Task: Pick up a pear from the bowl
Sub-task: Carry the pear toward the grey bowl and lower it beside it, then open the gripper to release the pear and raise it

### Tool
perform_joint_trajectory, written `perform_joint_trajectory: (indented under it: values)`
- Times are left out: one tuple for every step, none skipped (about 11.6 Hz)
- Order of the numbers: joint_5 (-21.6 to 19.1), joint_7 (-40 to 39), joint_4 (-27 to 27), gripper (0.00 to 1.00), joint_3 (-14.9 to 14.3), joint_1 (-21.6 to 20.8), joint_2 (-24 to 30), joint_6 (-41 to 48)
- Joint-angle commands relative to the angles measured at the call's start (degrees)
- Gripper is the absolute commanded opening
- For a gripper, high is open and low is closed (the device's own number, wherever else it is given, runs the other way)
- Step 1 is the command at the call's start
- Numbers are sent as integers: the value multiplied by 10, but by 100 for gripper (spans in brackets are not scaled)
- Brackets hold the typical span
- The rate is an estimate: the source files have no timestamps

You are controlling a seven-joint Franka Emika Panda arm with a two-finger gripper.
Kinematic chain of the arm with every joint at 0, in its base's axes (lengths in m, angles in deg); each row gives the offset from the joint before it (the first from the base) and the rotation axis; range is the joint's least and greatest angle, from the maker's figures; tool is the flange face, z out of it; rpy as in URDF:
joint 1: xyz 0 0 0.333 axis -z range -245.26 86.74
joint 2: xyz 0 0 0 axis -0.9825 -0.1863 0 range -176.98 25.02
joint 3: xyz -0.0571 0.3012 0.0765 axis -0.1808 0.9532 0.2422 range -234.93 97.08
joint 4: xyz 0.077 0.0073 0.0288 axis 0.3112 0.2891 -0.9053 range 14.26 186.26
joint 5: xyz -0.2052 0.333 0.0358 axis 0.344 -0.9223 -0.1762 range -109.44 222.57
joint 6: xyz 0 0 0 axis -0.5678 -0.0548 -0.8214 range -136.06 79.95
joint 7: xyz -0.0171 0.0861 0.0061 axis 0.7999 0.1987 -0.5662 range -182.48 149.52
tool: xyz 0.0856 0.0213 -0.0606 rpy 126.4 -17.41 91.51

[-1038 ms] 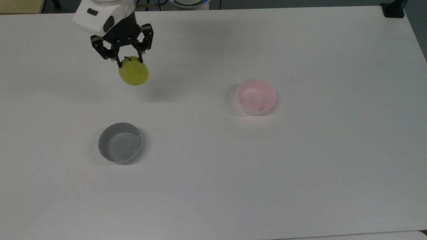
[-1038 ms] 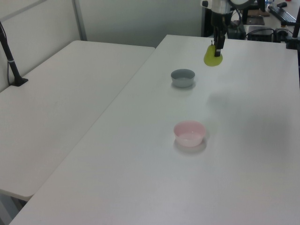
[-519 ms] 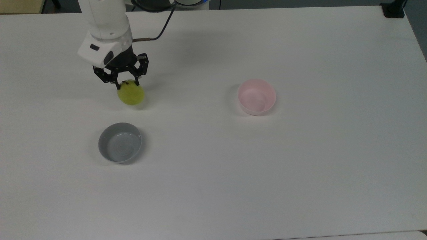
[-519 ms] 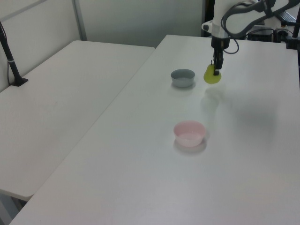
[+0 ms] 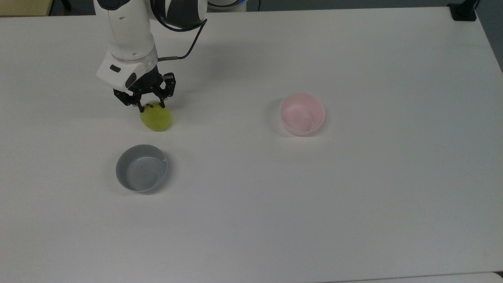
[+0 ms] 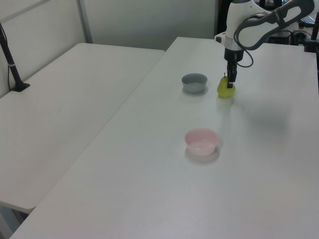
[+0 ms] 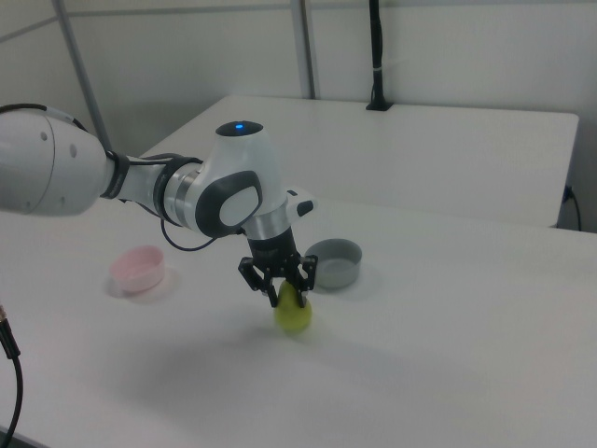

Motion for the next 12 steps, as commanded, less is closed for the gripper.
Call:
perform_joint_trajectory:
  values:
    - [-2, 5, 9, 81, -1, 1, 11, -3]
    - [-2, 18, 7, 99, -1, 1, 18, 11]
    - [-2, 27, 2, 100, -1, 1, 29, 31]
    - [-2, 27, -10, 100, -1, 1, 46, 63]
    - [-2, 27, -29, 100, -1, 1, 63, 107]
    - [-2, 30, -54, 100, -1, 0, 80, 158]
    - [-2, 41, -87, 100, -1, 0, 92, 202]
    - [-2, 69, -113, 100, -1, -7, 104, 236]
    - [-2, 118, -128, 100, -1, -10, 119, 251]
    - [-2, 164, -134, 100, -1, -17, 139, 262]
    - [-2, 179, -141, 100, -2, -37, 153, 280]
    - [-2, 179, -146, 100, -13, -59, 168, 310]
